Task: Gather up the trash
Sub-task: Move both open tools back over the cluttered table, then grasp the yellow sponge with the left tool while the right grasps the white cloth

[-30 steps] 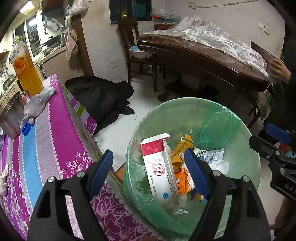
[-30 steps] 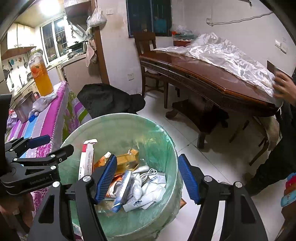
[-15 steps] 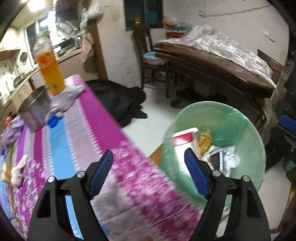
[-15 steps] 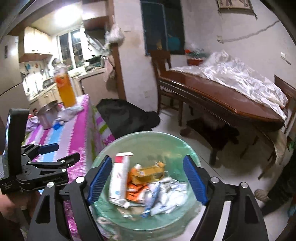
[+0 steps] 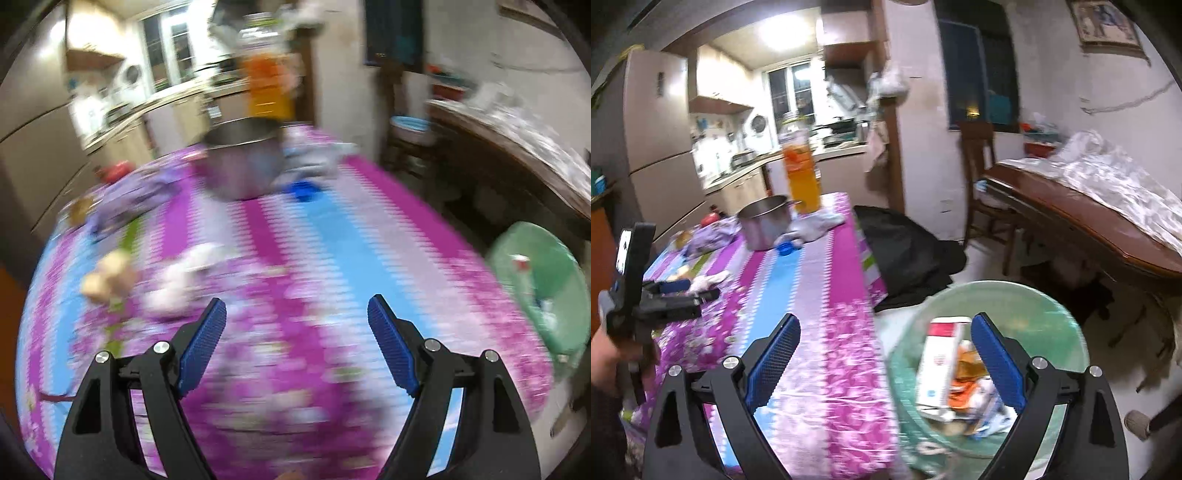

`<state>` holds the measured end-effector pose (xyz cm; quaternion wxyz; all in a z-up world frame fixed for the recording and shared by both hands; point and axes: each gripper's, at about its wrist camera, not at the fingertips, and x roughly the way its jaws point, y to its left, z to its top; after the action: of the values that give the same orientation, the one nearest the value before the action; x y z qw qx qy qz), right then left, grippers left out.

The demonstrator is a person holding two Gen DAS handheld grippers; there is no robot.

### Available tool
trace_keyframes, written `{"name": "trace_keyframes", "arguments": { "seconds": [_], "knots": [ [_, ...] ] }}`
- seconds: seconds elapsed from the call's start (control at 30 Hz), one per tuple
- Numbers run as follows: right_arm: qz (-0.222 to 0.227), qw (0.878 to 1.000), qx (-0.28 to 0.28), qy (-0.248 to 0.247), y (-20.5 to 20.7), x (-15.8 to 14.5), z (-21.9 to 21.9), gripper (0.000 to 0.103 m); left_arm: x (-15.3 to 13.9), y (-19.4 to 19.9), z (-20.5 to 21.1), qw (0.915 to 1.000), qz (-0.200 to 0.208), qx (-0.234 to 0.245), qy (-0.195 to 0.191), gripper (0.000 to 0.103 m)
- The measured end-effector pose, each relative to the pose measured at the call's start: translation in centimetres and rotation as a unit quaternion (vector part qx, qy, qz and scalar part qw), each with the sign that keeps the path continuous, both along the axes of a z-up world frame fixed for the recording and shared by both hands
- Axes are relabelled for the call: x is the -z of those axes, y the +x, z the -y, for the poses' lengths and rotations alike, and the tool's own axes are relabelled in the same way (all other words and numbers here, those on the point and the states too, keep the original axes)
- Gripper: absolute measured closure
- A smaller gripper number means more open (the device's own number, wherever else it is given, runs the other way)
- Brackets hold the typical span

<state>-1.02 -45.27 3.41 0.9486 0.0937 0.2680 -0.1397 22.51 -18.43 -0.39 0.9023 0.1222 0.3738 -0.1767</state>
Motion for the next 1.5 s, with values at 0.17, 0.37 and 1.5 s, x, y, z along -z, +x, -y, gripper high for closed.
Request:
{"name": "trace_keyframes", "arguments": {
  "seconds": [0.17, 0.37, 1.5],
  "knots": [
    [-0.006, 0.999, -0.038, 0.006, 2.0, 0.4, -3.3, 0.01, -0.1, 4.4, -9.8, 0.9958, -0.003, -0.091, 0.005, 0.027],
    [-0.02, 0.996, -0.084, 0.022, 4.8, 1.4, -6.8, 0.01, 2.0, 8.9, -18.2, 0.9863, -0.037, -0.16, 0.016, 0.025],
    [-0.115, 0.963, -0.22, 0.1, 27.2, 6.4, -23.4, 0.04, 3.8, 12.4, -19.4, 0.9859, -0.019, -0.137, -0.095, 0.058]
  ]
}}
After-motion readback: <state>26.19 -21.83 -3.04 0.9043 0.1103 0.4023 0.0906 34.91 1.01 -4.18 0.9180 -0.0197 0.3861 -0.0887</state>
